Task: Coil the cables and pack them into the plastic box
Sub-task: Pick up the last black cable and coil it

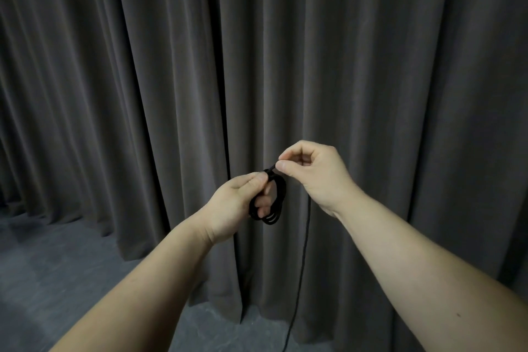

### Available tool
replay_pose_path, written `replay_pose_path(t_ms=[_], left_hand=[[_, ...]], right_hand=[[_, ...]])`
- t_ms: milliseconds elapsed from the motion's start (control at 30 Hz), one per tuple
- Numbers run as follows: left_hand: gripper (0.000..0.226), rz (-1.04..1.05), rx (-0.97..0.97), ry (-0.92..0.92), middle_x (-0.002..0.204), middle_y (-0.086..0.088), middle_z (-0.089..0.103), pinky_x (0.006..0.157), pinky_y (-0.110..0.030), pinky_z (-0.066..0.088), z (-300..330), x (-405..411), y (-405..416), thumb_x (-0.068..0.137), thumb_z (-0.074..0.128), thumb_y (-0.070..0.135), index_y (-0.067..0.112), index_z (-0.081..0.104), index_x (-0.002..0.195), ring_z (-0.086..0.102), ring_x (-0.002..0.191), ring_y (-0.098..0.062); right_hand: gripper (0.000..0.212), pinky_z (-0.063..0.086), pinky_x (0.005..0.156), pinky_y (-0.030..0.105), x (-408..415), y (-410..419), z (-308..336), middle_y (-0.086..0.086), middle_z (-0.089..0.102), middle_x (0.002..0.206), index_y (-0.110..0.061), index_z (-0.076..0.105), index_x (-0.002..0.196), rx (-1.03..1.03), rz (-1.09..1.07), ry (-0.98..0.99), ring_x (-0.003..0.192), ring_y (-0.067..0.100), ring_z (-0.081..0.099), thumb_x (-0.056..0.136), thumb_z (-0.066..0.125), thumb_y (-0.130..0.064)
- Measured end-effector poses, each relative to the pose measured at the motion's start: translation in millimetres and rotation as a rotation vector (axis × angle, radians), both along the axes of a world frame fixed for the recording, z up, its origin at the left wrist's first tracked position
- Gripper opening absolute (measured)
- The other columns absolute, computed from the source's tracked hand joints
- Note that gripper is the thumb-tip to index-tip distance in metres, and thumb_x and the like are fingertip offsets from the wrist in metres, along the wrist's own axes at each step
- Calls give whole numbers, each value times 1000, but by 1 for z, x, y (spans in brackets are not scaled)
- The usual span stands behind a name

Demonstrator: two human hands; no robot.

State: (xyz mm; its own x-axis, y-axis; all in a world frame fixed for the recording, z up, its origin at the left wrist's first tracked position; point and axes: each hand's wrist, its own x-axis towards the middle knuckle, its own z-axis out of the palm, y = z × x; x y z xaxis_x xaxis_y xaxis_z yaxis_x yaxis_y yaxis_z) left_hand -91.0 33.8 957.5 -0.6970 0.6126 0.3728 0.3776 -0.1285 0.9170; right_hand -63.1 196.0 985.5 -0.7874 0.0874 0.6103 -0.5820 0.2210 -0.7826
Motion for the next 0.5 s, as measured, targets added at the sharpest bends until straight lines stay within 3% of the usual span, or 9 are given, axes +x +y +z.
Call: replay_pose_path(t_ms=[100,200,267,333,433,500], left_hand=[[27,12,131,-129,57,4,38,55,-22,33,-1,1,3,92,45,31,10,45,75,39,51,-12],[31,60,234,-228,56,3,36,54,-23,32,-3,1,5,103,38,24,11,44,76,36,50,-11],[32,61,281,-279,56,3,36,54,-22,34,-2,-1,3,103,35,25,12,44,76,36,50,-11],[32,49,283,-304,57,4,35,54,-20,35,1,-2,2,103,35,27,13,45,76,37,51,-10],[33,3,267,-332,59,4,34,54,-20,35,3,1,6,103,36,29,14,45,75,37,51,-10],[32,-64,272,-355,60,4,33,58,-25,31,3,3,9,102,40,32,15,45,75,36,52,-9]], right_hand=[[21,45,55,20,-3,1,-11,-5,63,65,-21,69,78,47,-50,-23,55,3,53,85,65,-1],[27,52,69,28,2,1,-21,-5,65,90,-29,67,108,274,-79,-35,71,10,59,86,65,-13],[66,48,81,24,9,2,-22,-14,55,120,-36,47,136,526,-66,-46,88,3,55,77,74,-29],[101,43,94,22,14,1,-19,-20,39,138,-48,17,147,765,-66,-100,107,-1,46,69,80,-42],[116,37,104,23,12,-1,-18,-17,36,138,-52,2,146,838,-70,-97,123,3,42,65,83,-43],[116,38,102,22,8,-1,-21,-16,42,132,-52,7,147,733,-63,-88,114,2,48,62,86,-40]])
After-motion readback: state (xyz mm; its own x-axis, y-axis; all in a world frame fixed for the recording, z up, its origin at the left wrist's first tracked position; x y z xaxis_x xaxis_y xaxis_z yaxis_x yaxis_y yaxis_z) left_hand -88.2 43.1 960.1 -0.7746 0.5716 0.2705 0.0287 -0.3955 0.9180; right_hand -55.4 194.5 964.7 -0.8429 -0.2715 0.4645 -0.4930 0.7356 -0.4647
